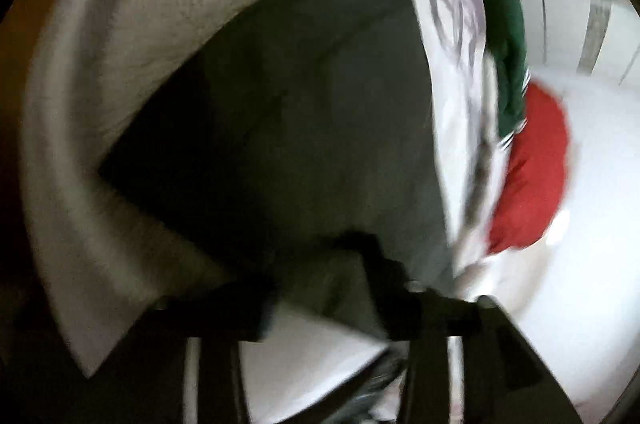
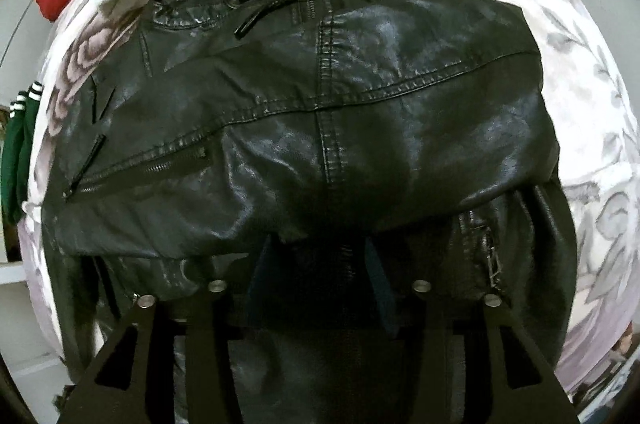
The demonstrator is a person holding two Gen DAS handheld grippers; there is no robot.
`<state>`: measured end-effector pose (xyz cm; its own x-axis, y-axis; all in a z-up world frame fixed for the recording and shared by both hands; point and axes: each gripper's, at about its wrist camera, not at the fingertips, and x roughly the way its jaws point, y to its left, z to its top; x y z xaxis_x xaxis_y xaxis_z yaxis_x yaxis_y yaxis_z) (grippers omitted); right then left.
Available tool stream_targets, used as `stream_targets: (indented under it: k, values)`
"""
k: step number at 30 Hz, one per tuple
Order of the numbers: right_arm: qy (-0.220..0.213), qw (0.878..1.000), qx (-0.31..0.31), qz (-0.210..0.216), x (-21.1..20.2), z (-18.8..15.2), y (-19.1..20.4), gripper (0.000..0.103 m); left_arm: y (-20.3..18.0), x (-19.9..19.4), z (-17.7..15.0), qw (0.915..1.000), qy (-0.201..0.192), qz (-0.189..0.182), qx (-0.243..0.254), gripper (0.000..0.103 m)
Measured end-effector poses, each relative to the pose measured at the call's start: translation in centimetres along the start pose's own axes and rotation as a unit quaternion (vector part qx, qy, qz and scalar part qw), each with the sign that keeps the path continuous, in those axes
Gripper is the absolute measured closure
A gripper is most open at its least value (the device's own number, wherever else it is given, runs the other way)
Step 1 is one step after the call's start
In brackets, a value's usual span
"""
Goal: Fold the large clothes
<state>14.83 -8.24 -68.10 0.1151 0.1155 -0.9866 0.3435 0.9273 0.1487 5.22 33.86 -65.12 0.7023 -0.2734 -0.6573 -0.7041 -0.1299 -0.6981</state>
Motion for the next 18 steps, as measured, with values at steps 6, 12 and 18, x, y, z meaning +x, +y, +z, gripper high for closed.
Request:
stream_targets:
  k: [6, 12, 18]
  values:
    - [-0.004, 1.0, 0.006, 0.006, -0.1, 0.0, 0.3, 0.048, -2.7, -0.1, -0.3, 0.9982, -0.055, 0.025, -0.005, 0.055]
    - [-0.024, 1.0, -0.003, -0.003, -0.9, -0.3, 2.1, 0.048, -8.5, -0.7, -0.2, 0.9823, -0.119, 0.073, 0.125, 0.099]
    - [-0.116, 0.989, -0.087, -0.025, -3.3, -0.5, 7.0, 0.048, -13.3, -0.4, 0.9, 0.9696, -0.119, 0.071, 0.202, 0.099]
